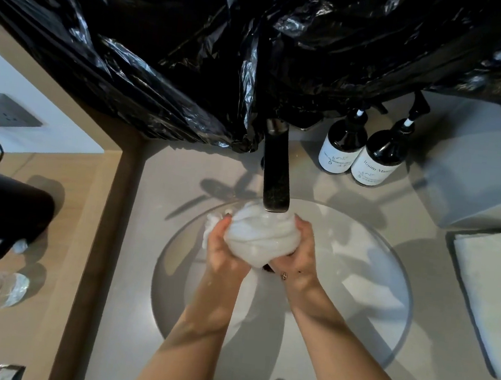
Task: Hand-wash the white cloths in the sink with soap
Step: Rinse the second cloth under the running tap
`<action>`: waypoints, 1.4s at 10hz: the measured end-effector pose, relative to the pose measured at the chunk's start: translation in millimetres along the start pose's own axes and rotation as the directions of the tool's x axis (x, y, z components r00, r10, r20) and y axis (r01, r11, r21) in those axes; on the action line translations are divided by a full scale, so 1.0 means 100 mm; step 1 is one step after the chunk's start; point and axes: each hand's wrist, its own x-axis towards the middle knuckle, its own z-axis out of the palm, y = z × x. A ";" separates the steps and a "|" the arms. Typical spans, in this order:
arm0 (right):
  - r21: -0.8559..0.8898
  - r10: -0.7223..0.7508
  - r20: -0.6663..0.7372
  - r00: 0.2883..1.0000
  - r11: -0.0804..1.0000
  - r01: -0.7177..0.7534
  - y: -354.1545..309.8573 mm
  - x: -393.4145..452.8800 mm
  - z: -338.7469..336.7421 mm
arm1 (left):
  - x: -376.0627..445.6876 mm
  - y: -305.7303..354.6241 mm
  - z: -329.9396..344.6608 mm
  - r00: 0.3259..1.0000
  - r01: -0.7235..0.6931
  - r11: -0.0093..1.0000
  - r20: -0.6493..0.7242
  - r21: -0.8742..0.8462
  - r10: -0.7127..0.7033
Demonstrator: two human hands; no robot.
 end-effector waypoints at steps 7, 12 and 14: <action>0.256 -0.042 -0.070 0.997 0.965 0.059 -0.29 -0.23 -0.77 | -0.01 -0.26 0.22 0.844 -0.165 0.849 0.518 0.501 -0.141; -0.377 0.195 0.178 0.965 0.919 -0.117 -0.12 0.00 0.16 | 0.09 0.13 -0.61 0.881 0.384 0.922 0.279 0.052 -0.382; -0.443 0.179 0.197 0.964 0.893 -0.075 -0.20 -0.03 0.24 | -0.11 0.09 -0.34 0.928 0.209 0.954 0.263 0.216 -0.263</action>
